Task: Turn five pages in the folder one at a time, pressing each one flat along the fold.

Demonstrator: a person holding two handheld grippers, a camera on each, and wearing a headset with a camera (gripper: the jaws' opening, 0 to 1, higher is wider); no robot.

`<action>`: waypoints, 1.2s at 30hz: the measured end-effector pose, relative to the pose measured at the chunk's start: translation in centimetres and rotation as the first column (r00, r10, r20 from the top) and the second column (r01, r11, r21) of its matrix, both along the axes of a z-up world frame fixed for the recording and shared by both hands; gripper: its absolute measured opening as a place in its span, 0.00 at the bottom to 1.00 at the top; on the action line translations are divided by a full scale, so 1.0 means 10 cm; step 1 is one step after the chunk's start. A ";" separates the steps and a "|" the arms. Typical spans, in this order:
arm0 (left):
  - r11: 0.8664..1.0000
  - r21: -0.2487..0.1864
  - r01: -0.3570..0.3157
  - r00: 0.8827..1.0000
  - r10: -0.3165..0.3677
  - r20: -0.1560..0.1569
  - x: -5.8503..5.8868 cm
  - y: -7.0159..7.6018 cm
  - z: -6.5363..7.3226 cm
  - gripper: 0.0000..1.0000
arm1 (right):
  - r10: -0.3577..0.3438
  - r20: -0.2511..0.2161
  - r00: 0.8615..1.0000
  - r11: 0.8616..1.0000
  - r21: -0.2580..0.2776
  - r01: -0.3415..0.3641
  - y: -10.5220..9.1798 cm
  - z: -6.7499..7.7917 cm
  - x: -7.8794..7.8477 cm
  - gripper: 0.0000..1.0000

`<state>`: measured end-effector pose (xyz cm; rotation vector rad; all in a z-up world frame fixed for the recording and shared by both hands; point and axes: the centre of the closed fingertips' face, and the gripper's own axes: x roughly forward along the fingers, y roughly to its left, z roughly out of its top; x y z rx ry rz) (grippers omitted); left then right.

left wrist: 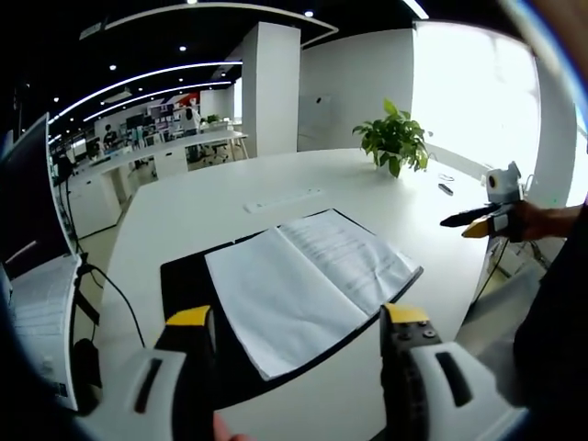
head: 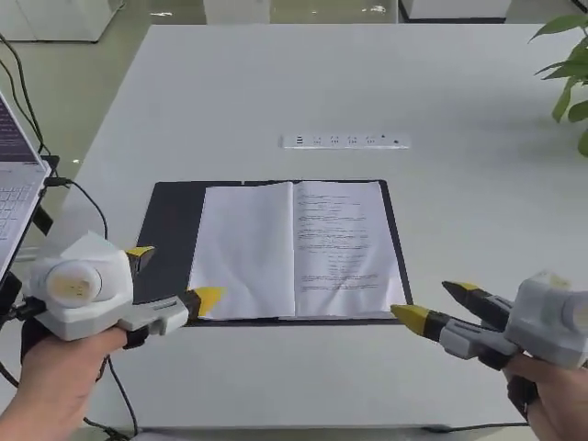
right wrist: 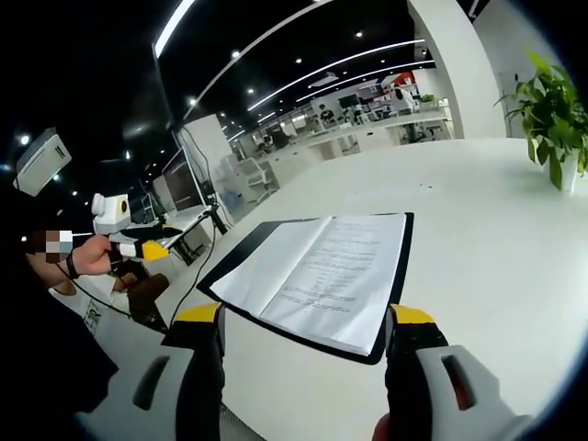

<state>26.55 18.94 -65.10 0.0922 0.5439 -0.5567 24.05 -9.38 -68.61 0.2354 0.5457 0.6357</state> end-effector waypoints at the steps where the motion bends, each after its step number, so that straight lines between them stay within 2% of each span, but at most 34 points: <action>1: 1.000 -0.002 0.005 1.000 -0.005 -0.001 0.01 -0.03 0.00 0.73 | -0.001 0.000 1.000 1.000 0.001 0.001 0.00 -0.01 0.00 0.70; 10: 0.995 0.007 0.099 0.995 -0.099 -0.022 0.12 -0.42 -0.09 0.72 | -0.029 -0.020 0.999 0.999 0.022 0.029 -0.07 -0.06 0.00 0.69; 14: 0.991 -0.007 0.134 0.990 -0.134 -0.031 0.19 -0.61 -0.14 0.71 | -0.034 -0.035 0.999 0.999 0.024 0.035 -0.07 -0.11 -0.01 0.69; 25: 0.967 -0.005 0.256 0.966 -0.256 -0.037 0.40 -1.26 -0.26 0.71 | -0.029 -0.054 0.998 0.999 0.028 0.030 -0.06 -0.16 -0.04 0.69; 31: 0.948 -0.008 0.318 0.947 -0.318 -0.043 0.50 -1.65 -0.34 0.71 | -0.021 -0.070 0.997 0.999 0.022 0.023 -0.05 -0.21 -0.05 0.68; 34: 0.940 -0.009 0.342 0.938 -0.342 -0.058 0.53 -1.84 -0.43 0.72 | -0.017 -0.078 0.997 1.000 0.022 0.019 -0.04 -0.24 -0.06 0.68; 36: 0.930 -0.001 0.368 0.928 -0.367 -0.069 0.54 -1.98 -0.51 0.72 | -0.016 -0.083 0.996 1.000 0.022 0.018 -0.04 -0.24 -0.06 0.68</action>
